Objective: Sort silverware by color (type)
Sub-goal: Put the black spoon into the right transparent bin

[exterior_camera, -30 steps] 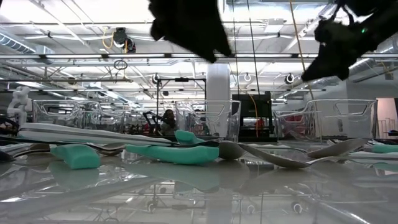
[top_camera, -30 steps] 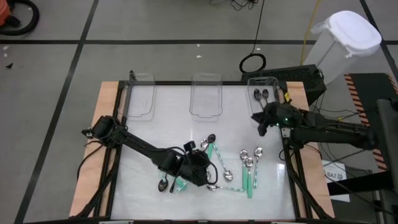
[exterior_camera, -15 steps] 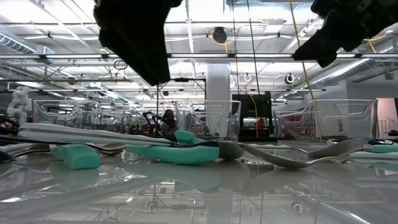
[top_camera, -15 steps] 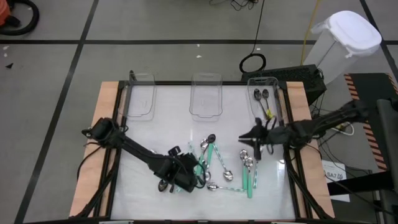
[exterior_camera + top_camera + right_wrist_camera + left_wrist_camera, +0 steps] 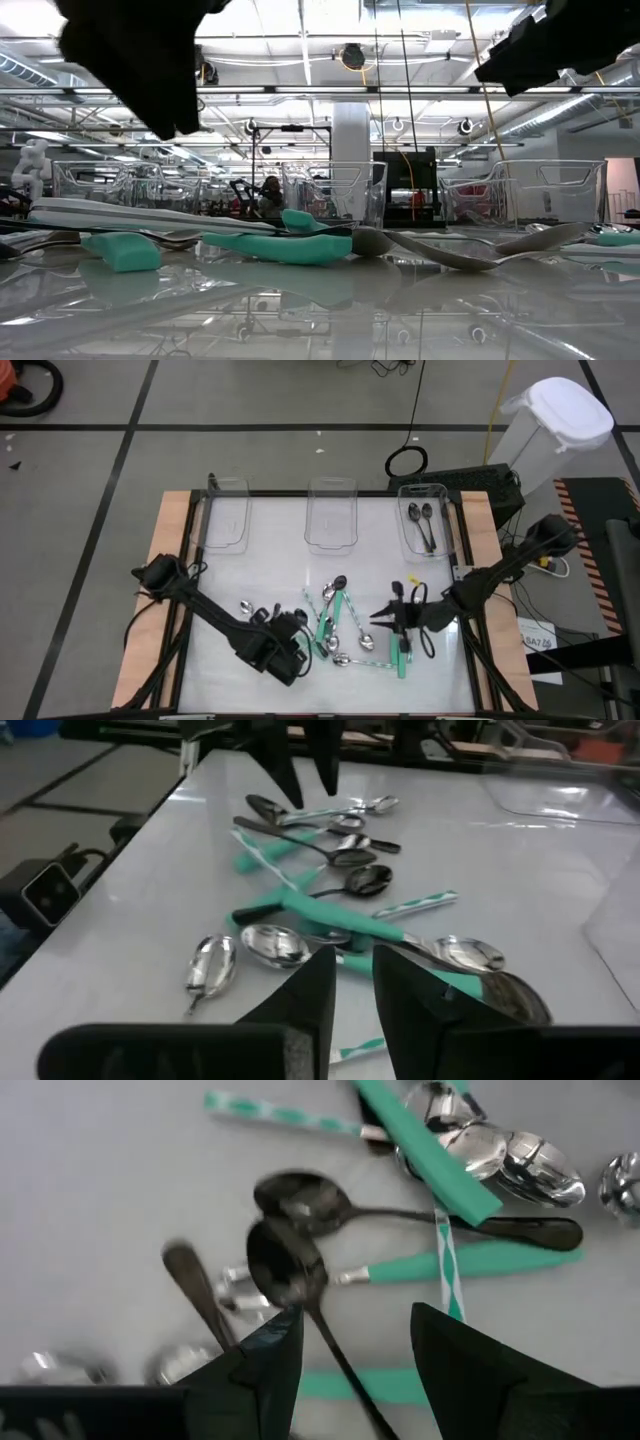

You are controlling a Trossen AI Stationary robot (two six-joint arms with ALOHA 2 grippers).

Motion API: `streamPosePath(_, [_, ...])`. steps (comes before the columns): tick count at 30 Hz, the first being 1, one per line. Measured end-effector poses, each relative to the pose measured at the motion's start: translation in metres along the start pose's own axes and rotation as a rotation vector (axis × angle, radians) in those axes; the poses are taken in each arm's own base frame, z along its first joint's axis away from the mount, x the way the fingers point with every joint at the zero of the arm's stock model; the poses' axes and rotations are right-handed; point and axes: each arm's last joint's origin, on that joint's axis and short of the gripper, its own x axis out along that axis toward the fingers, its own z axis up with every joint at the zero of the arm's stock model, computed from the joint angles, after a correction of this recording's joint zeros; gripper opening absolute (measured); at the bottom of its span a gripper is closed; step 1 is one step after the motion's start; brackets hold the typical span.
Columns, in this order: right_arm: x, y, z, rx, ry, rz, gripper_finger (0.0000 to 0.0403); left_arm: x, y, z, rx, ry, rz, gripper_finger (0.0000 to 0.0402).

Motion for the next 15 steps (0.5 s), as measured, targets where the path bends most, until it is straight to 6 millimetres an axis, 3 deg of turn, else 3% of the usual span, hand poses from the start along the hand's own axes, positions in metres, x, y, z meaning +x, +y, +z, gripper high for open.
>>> streamPosePath(5, [0.008,0.004,-0.002,-0.045,0.029,-0.008,0.0068,0.000,-0.002,-0.003,-0.181,0.023,-0.008,0.0186])
streamPosePath(15, [0.013,0.006,-0.004,-0.062,0.039,-0.010,0.0068,0.024,-0.003,-0.010,-0.261,0.138,0.086,0.0186])
